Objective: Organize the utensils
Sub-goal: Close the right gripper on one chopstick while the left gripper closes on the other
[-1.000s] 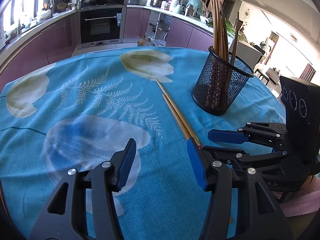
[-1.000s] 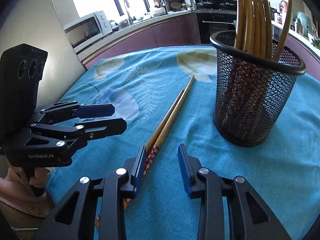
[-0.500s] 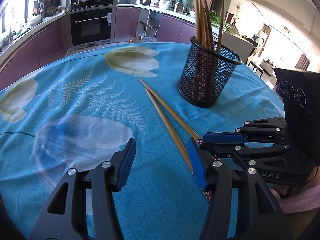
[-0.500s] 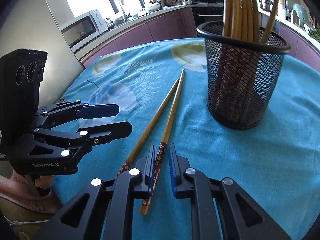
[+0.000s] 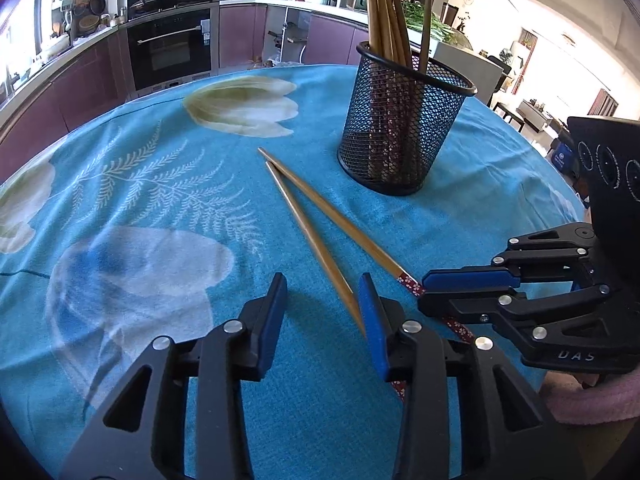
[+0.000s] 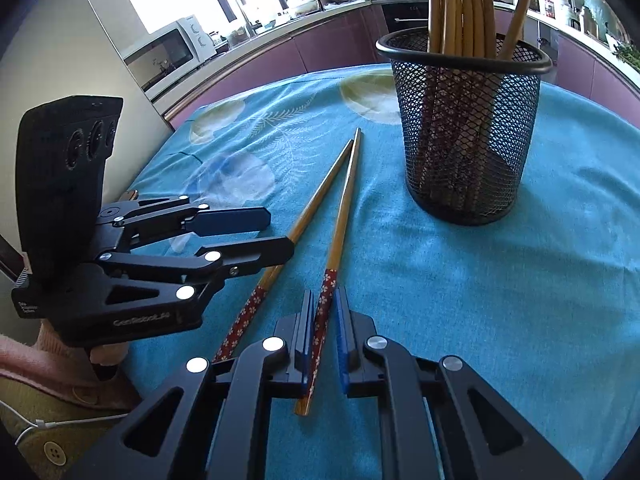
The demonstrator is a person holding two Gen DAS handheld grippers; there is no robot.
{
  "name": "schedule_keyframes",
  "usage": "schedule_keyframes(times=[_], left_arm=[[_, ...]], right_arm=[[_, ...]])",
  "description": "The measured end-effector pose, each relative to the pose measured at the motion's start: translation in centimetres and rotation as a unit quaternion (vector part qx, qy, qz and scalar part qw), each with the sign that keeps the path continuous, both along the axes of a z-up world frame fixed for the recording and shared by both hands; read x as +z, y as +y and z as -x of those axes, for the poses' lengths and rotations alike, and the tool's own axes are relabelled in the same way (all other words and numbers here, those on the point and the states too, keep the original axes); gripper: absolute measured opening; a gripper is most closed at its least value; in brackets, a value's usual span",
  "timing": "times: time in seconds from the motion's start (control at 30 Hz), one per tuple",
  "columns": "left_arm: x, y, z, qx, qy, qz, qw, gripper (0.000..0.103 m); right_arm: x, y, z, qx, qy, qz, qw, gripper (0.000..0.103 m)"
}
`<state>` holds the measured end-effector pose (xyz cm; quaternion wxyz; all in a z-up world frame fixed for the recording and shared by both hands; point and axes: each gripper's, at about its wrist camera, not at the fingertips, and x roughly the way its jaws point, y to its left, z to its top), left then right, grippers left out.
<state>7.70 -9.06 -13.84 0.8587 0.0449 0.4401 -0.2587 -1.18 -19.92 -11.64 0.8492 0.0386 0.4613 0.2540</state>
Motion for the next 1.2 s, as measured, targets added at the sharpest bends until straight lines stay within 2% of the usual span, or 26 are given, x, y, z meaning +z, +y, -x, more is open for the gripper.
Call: schedule_keyframes(times=[0.3,0.5,0.67,0.93,1.03,1.2], left_arm=[[-0.1,-0.1,-1.0,0.005,0.005,-0.005,1.0,0.028],[0.0,0.2,-2.0,0.01,0.013,0.001,0.9999,0.028],[0.0,0.0,-2.8,0.012,0.014,-0.004,0.9998,0.027],[0.0,-0.2,-4.0,0.014,0.015,-0.01,0.9997,0.016],[0.0,-0.2,-4.3,0.017,0.016,-0.009,0.9997,0.015],[-0.1,-0.1,-4.3,0.023,0.015,-0.008,0.9996,0.014]], right_arm=[[0.2,0.1,-1.5,-0.012,-0.019,0.001,1.0,0.013],[0.2,0.8,-3.3,-0.015,-0.031,0.009,0.999,0.018],[0.3,1.6,-4.4,-0.012,-0.038,0.02,0.999,0.018],[0.1,2.0,-5.0,-0.012,-0.043,0.034,0.998,0.017],[0.1,2.1,-5.1,-0.012,-0.044,0.035,0.998,0.017],[0.1,1.7,-5.1,-0.02,-0.042,0.028,0.999,0.011]])
